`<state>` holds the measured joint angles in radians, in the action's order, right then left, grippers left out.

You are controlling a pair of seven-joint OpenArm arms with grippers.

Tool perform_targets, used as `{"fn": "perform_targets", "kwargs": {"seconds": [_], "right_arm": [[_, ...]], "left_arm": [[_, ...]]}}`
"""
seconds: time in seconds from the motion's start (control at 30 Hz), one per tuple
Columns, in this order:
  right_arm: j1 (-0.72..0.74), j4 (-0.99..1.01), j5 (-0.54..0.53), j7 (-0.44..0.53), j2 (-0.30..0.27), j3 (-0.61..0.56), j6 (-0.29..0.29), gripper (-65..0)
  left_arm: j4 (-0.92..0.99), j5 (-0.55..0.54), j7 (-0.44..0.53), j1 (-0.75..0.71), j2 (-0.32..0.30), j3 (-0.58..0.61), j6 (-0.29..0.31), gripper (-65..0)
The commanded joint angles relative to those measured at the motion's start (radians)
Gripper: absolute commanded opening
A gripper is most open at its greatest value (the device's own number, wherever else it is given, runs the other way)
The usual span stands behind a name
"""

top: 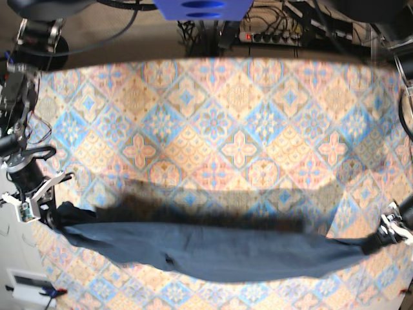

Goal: Layout the t-shirt on the table in an organized manner, then fold the t-shirt properly
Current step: 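Lift the shirt with both grippers and stretch it apart, then lay the stretched shirt flat and release both grippers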

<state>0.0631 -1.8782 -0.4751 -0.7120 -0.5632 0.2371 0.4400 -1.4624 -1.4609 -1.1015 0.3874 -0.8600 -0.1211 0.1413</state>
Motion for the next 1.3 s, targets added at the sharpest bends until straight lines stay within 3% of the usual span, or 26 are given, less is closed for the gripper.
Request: {"fn": "perform_targets", "kwargs": {"seconds": [0.0,0.07,0.27,0.37,0.47,0.57,0.7,0.77,0.93,1.03,1.13,1.27], "right_arm": [[-0.032,-0.030,-0.010,0.035,-0.027,0.017,0.001,-64.7],[-0.147,-0.044,-0.010,0.035,-0.025,0.020,0.001,-64.7],[-0.357,-0.044,-0.010,0.015,-0.024,0.014,0.001,-64.4],[-0.443,-0.045,-0.009,-0.084,-0.024,0.014,0.001,-64.3],[-0.504,-0.045,-0.009,-0.226,-0.024,0.014,0.001,-62.8],[-0.549,-0.048,-0.009,-0.275,-0.024,0.020,0.003,-56.0],[-0.587,-0.083,-0.009,-0.278,-0.024,0.035,0.000,-40.6],[-0.589,-0.085,-0.009,-0.278,-0.010,0.086,0.000,-36.7],[-0.644,-0.096,-0.012,-0.275,0.090,0.264,0.001,-36.5],[-0.613,-0.099,-0.118,-0.272,0.148,0.293,0.003,-36.5],[-0.549,-0.099,-0.205,-0.278,0.139,0.262,0.004,-36.5],[-0.434,-0.097,-0.225,-0.278,0.137,0.186,0.004,-36.5]], "left_arm": [[-0.060,-0.023,0.034,-0.084,-0.038,-0.088,0.005,-65.0],[-0.120,-0.023,0.037,-0.308,-0.003,-0.202,0.005,-65.0],[-0.146,-0.023,0.033,-0.624,0.114,-0.346,0.005,-65.0],[-0.151,-0.023,0.031,-0.718,0.167,-0.391,0.005,-65.0],[-0.153,0.068,0.030,-0.773,0.196,-0.389,0.005,-65.0],[-0.154,0.118,0.030,-0.806,0.233,-0.391,0.004,-65.0],[-0.154,0.124,-0.024,-0.816,0.244,-0.365,0.004,-64.2],[-0.154,0.124,-0.081,-0.815,0.244,-0.338,0.004,-57.5],[-0.151,0.124,-0.116,-0.821,0.241,-0.332,0.001,-38.7],[-0.149,0.122,-0.114,-0.816,0.244,-0.332,0.001,-28.9],[-0.151,0.116,-0.105,-0.815,0.246,-0.334,0.001,-24.7],[-0.156,0.114,-0.056,-0.815,0.246,-0.337,0.001,-24.4]]}}
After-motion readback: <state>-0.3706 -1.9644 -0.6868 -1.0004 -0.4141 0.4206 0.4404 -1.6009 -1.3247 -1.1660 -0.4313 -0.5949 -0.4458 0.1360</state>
